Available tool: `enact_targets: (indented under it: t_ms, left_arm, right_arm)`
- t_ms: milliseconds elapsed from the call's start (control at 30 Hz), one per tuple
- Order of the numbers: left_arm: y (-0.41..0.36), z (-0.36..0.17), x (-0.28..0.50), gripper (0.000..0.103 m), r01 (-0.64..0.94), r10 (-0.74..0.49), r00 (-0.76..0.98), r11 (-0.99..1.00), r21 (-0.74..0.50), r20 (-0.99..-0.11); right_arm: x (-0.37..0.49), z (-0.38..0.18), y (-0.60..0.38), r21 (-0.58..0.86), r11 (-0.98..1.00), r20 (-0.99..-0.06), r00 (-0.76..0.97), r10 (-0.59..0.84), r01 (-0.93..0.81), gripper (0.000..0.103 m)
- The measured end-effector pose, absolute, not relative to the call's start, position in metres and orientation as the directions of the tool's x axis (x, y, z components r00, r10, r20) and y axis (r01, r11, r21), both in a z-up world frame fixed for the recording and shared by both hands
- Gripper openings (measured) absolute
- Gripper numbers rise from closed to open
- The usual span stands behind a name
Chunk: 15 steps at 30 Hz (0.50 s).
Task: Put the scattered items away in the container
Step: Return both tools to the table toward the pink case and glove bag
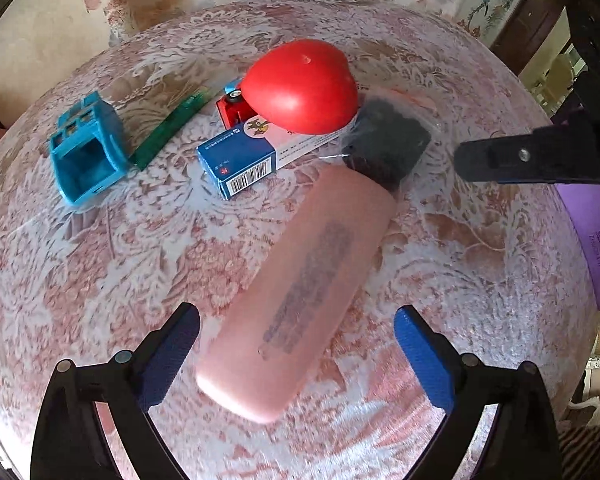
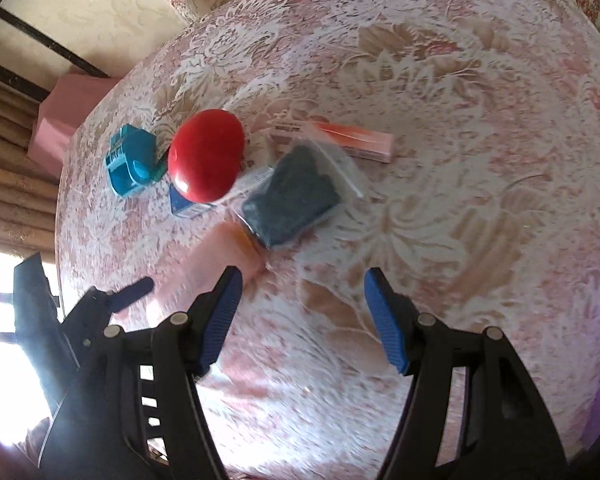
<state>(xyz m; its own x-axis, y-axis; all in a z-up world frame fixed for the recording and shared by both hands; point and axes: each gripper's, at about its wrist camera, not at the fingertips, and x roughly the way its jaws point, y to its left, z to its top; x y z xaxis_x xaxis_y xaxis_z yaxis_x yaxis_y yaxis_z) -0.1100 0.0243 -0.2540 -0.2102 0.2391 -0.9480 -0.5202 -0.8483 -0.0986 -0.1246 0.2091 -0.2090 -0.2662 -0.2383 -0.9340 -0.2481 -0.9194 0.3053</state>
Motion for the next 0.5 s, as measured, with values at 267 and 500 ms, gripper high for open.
enact_targets:
  t_ms: [267,500]
  left_arm:
    - [0.026,-0.266,-0.117,0.098,-0.533,0.244,-0.196,-0.839,-0.106,-0.950]
    - [0.027,-0.267,-0.115,0.098,-0.549,0.241,-0.221,-0.831,-0.083,-0.945]
  right_arm:
    - [-0.149,-0.216,0.187,0.263,-0.935,-0.943,-0.270,-0.196,-0.237,0.067]
    - [-0.165,-0.232,0.175,0.191,-0.949,-0.963,-0.234,-0.132,-0.251,0.067]
